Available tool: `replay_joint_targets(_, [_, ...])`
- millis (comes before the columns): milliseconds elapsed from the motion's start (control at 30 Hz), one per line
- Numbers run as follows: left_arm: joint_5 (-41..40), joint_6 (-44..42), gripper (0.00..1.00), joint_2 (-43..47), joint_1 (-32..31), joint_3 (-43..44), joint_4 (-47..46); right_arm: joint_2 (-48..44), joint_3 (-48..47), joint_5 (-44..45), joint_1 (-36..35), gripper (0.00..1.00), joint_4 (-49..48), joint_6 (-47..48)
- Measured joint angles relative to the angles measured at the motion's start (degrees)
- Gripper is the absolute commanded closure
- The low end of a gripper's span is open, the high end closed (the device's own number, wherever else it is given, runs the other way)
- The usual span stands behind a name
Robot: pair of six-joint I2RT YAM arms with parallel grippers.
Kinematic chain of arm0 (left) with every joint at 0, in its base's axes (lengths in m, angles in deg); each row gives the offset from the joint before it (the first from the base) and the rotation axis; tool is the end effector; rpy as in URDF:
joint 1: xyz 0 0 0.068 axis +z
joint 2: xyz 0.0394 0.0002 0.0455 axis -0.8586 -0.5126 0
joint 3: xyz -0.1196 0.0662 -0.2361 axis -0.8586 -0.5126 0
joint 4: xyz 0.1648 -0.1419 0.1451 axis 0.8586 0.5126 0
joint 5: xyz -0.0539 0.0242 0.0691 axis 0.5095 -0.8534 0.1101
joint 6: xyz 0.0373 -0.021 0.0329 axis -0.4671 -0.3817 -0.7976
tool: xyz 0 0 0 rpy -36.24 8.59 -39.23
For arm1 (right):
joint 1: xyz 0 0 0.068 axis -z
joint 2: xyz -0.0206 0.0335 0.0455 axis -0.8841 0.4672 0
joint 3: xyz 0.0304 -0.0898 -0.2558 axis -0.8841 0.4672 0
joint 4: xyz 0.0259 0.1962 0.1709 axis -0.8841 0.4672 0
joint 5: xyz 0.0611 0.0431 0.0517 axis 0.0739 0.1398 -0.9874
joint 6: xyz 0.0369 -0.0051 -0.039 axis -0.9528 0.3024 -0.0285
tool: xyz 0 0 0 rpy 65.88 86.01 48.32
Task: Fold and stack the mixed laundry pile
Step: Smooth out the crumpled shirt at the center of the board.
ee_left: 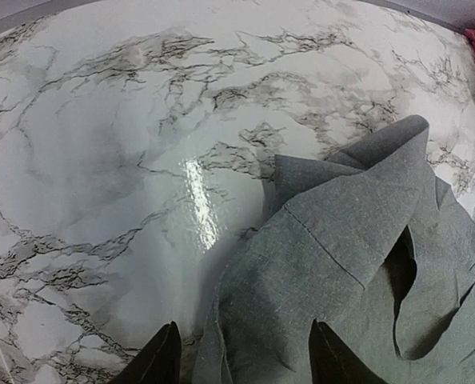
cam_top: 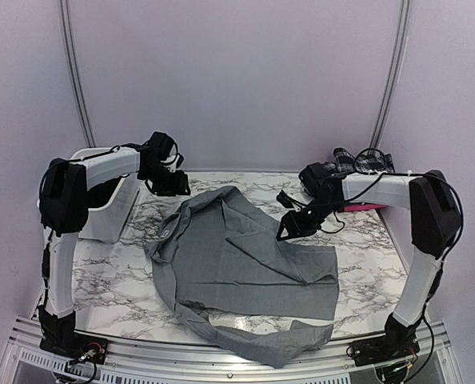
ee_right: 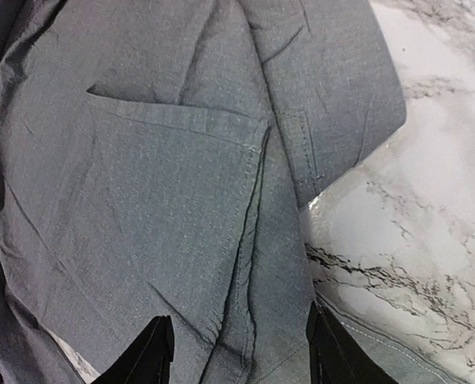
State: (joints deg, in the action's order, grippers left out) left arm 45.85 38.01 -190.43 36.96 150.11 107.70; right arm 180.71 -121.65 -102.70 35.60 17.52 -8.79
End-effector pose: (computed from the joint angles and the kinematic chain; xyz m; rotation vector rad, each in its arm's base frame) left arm 0.4588 -0.1933 0.2157 0.2681 2.5007 -0.4580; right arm 0.3259 0.1783 0.1986 -0.6679 2.7069 0.6928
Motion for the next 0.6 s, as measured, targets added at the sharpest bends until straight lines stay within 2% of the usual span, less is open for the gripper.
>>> replay_joint_targets(600, [-0.15,-0.57,0.37,-0.04,-2.49,0.0,0.0,10.29,-7.23,-6.45,-0.22,0.58,-3.41,-2.34])
